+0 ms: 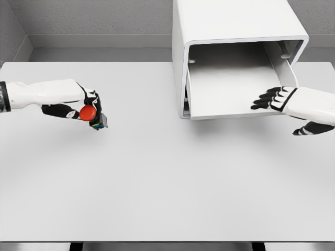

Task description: Slide open multi-storey tabletop storage cabinets and put open load switch and slide close multi-storey tabletop storage cabinets

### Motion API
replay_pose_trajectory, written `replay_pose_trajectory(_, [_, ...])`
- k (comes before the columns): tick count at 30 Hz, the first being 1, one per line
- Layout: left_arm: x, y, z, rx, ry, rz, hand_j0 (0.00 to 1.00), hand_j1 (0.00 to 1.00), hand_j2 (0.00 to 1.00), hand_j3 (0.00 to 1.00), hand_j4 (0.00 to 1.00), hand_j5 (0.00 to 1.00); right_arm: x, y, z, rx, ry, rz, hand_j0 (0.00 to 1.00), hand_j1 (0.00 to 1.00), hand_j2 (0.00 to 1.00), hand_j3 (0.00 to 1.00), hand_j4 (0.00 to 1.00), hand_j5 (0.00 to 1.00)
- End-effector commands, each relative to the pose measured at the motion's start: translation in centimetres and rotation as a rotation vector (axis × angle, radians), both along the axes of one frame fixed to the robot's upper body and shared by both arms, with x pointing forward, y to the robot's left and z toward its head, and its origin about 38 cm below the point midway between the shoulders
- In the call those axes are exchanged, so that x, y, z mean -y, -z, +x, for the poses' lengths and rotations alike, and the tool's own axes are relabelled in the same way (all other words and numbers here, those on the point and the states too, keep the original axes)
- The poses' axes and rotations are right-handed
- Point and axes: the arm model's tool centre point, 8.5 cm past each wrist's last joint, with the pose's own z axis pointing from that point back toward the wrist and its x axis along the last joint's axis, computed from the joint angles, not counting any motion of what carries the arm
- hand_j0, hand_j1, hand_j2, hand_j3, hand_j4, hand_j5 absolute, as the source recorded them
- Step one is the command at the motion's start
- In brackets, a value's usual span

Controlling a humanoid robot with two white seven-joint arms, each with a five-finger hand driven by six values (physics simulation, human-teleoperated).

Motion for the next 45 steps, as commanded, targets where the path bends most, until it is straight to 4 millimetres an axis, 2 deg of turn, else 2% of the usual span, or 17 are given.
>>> replay_pose_trajectory(1, [1.0,0.0,0.1,-0.010,0.012,-0.040,0.39,0.39,0.39,0.39,0.39,0.39,0.7,-2.3,-0.1,0.051,0.016,0.009,1.00,1.00,1.00,1.00,1.00,1.00])
replay_pose_trajectory(3, [1.3,-0.4,0.3,-0.007,0.020,-0.049,0.39,0.39,0.39,0.39,0.39,0.39,1.1,-2.3,-0.3,0.049,0.025,0.004,1.00,1.00,1.00,1.00,1.00,1.00])
replay_pose_trajectory(6, [1.6,-0.7,0.4,-0.003,0.025,-0.061,0.39,0.39,0.39,0.39,0.39,0.39,2.8,-3.3,-1.0,0.069,0.073,0.048,1.00,1.00,1.00,1.00,1.00,1.00])
replay_pose_trajectory(10, [1.9,-1.2,0.6,-0.004,0.031,-0.090,0.39,0.39,0.39,0.39,0.39,0.39,6.1,-4.4,-2.7,0.095,0.163,0.104,1.00,1.00,1.00,1.00,1.00,1.00])
replay_pose_trajectory(15, [3.7,-1.6,0.9,-0.015,0.072,-0.110,0.39,0.39,0.39,0.39,0.39,0.39,7.2,-4.1,-3.3,0.085,0.197,0.108,1.00,1.00,1.00,1.00,1.00,1.00])
replay_pose_trajectory(16, [4.1,-1.9,1.0,-0.008,0.080,-0.116,0.39,0.39,0.39,0.39,0.39,0.39,7.2,-3.8,-3.3,0.078,0.199,0.107,1.00,1.00,1.00,1.00,1.00,1.00])
replay_pose_trajectory(17, [4.6,-2.0,1.1,-0.004,0.090,-0.121,0.39,0.39,0.39,0.39,0.39,0.39,7.3,-3.6,-3.4,0.070,0.200,0.106,0.94,0.94,0.94,0.94,0.94,0.94])
replay_pose_trajectory(18, [4.7,-2.1,1.2,-0.001,0.093,-0.123,0.39,0.39,0.39,0.39,0.39,0.39,7.3,-2.7,-3.7,0.043,0.203,0.103,0.74,0.74,0.74,0.74,0.74,0.74])
replay_pose_trajectory(19, [5.1,-2.4,1.3,0.004,0.101,-0.131,0.39,0.39,0.39,0.39,0.39,0.39,7.3,-2.3,-3.8,0.030,0.204,0.102,0.68,0.68,0.68,0.68,0.68,0.68])
replay_pose_trajectory(23, [6.2,-3.2,1.6,0.022,0.123,-0.144,0.39,0.39,0.39,0.39,0.39,0.39,7.2,-0.6,-4.3,-0.024,0.203,0.093,0.68,0.68,0.68,0.68,0.68,0.68])
replay_pose_trajectory(24, [6.7,-3.3,1.6,0.026,0.132,-0.149,0.39,0.39,0.39,0.39,0.39,0.39,7.2,0.4,-4.8,-0.054,0.204,0.087,0.68,0.68,0.68,0.68,0.68,0.68])
replay_pose_trajectory(26, [7.7,-3.5,1.8,0.028,0.155,-0.147,0.39,0.39,0.39,0.39,0.39,0.39,7.0,0.6,-4.9,-0.058,0.197,0.081,0.68,0.68,0.68,0.68,0.68,0.68])
replay_pose_trajectory(28, [8.6,-3.7,1.8,0.030,0.177,-0.146,0.39,0.39,0.39,0.39,0.39,0.39,6.1,2.5,-5.1,-0.113,0.173,0.076,0.68,0.68,0.68,0.68,0.68,0.68])
replay_pose_trajectory(36, [9.8,-5.6,2.2,0.063,0.205,-0.164,0.39,0.39,0.39,0.39,0.39,0.39,5.7,2.5,-5.0,-0.102,0.163,0.043,0.67,0.67,0.67,0.67,0.67,0.67])
replay_pose_trajectory(42, [14.2,-6.9,2.1,0.077,0.308,-0.165,0.39,0.39,0.39,0.39,0.39,0.39,5.6,2.9,-5.2,-0.113,0.162,0.043,0.67,0.67,0.67,0.67,0.67,0.67])
replay_pose_trajectory(44, [14.7,-7.5,2.2,0.087,0.319,-0.158,0.39,0.39,0.39,0.39,0.39,0.39,5.7,3.0,-5.2,-0.113,0.163,0.033,0.67,0.67,0.67,0.67,0.67,0.67])
replay_pose_trajectory(45, [15.7,-8.0,2.1,0.091,0.344,-0.158,0.39,0.39,0.39,0.39,0.39,0.39,5.5,3.2,-5.2,-0.120,0.158,0.033,0.67,0.67,0.67,0.67,0.67,0.67])
